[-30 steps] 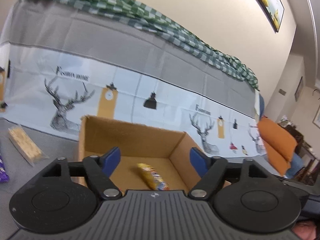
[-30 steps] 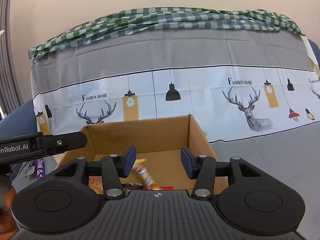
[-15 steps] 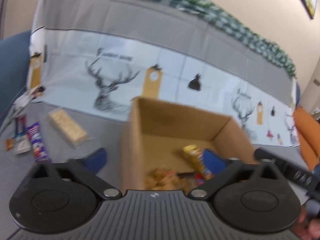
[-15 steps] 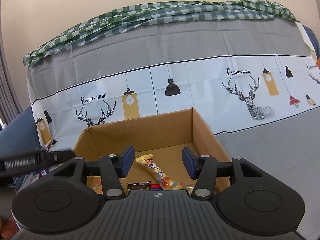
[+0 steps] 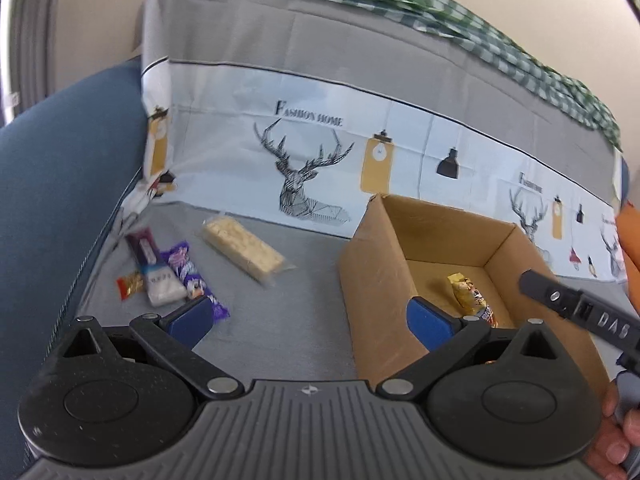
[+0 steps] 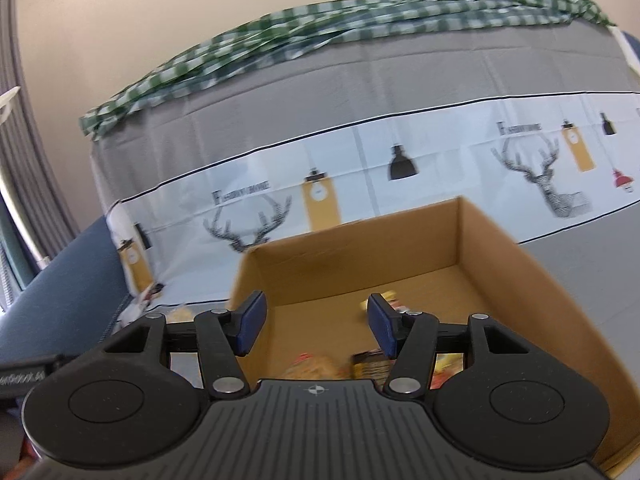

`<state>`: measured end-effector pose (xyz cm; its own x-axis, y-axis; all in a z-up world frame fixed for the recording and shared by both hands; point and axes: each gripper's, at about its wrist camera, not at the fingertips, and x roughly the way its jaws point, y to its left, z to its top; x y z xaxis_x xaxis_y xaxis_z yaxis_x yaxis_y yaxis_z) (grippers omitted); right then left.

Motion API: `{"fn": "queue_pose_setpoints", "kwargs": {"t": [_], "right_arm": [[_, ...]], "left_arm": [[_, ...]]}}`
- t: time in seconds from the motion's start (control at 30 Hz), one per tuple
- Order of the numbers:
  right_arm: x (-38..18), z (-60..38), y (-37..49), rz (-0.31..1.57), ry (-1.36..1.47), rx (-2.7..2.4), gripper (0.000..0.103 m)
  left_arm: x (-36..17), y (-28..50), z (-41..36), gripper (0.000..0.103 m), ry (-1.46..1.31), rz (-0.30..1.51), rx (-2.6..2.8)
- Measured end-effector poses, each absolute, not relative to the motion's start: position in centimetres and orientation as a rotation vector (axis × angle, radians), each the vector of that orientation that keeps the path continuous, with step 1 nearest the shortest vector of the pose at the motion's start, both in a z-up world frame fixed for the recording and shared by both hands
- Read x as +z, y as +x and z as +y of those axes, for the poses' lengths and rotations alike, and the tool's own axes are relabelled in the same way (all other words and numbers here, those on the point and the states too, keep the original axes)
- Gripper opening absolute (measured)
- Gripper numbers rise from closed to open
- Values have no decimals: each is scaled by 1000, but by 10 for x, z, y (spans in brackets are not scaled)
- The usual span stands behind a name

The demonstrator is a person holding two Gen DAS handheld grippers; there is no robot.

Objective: Organize snacks
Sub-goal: 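Move both tools back toward the remaining snacks on the table, then grasp white-purple bar with left tool while right tool approaches purple candy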

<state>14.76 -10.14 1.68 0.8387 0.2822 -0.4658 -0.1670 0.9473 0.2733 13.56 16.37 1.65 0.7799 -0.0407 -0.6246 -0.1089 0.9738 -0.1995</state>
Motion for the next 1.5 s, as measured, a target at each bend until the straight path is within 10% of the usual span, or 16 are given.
{"fn": "queue_pose_setpoints", "kwargs": {"t": [0.27, 0.33, 0.4, 0.43, 0.53, 0.93, 1.2, 1.5], "right_arm": [[12, -61, 139, 543, 167, 328, 58], [12, -53, 135, 530, 161, 342, 58], [13, -45, 130, 502, 152, 355, 52], [14, -41, 128, 487, 147, 364, 43], [14, -26, 128, 447, 141, 395, 23], [-19, 96, 145, 532, 57, 508, 23], [-66, 135, 192, 661, 27, 458, 49], [-101, 169, 219, 740, -78, 494, 56]], "left_arm": [[13, 178, 198, 99, -279, 662, -8], [0, 179, 209, 84, -291, 641, -13], [-14, 181, 218, 33, -256, 683, 22], [-13, 183, 222, 27, -253, 678, 39], [-6, 185, 247, 26, -334, 614, 61], [-34, 190, 326, 32, -649, 693, 214], [-54, 203, 340, 46, -646, 737, 259], [-88, 243, 331, 61, -512, 858, 306]]}}
